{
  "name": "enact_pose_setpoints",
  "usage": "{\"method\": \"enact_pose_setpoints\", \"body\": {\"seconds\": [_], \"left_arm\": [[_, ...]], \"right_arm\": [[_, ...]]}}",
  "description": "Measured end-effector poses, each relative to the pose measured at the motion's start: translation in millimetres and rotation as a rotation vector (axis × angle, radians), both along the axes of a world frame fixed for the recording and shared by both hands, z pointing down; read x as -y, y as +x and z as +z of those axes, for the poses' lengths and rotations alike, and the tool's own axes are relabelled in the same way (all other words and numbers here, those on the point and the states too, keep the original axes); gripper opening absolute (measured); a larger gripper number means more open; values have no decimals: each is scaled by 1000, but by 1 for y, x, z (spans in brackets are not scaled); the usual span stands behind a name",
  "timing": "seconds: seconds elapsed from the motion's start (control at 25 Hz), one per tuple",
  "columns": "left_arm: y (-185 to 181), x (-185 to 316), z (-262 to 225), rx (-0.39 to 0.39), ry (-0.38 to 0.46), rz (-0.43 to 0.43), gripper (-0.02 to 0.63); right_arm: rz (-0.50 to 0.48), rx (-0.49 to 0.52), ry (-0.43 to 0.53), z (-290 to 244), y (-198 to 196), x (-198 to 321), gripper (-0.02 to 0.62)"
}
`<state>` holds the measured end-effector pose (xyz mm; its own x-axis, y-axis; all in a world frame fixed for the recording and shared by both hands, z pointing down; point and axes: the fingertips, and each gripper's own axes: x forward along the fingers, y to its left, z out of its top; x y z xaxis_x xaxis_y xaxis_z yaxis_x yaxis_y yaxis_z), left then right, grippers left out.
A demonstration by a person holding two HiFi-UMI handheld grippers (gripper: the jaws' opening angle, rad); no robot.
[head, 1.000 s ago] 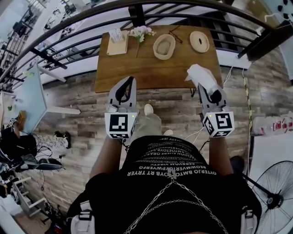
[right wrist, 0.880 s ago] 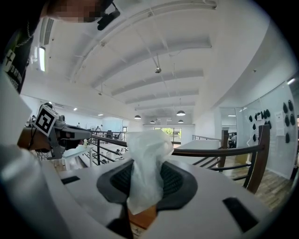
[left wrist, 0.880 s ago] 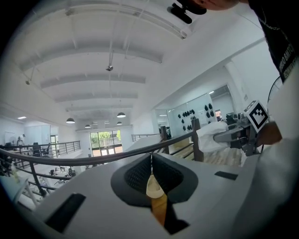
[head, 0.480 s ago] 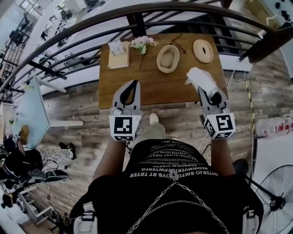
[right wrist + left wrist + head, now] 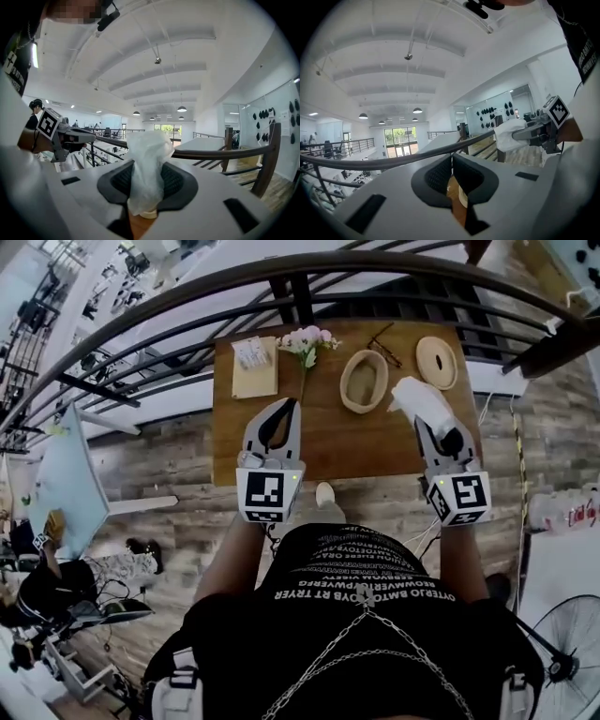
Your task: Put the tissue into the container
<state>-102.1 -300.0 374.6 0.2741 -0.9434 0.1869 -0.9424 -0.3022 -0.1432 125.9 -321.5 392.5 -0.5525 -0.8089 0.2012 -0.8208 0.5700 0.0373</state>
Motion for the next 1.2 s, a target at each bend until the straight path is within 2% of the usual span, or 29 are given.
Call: {"method": "enact_pose_setpoints", "body": {"seconds": [0.52,0.84,1.2], "left_arm": [[-38,73,7,-2,-7,66,32],[-25,93,9,-41,6,131,32],[-30,107,18,-51,-16,91,32]], "right_arm": [[40,-24,-44,7,-33,68,119],[-1,-96,-234,64,-30,81,120],[-74,-149,-421,153,-41,107,120]]}}
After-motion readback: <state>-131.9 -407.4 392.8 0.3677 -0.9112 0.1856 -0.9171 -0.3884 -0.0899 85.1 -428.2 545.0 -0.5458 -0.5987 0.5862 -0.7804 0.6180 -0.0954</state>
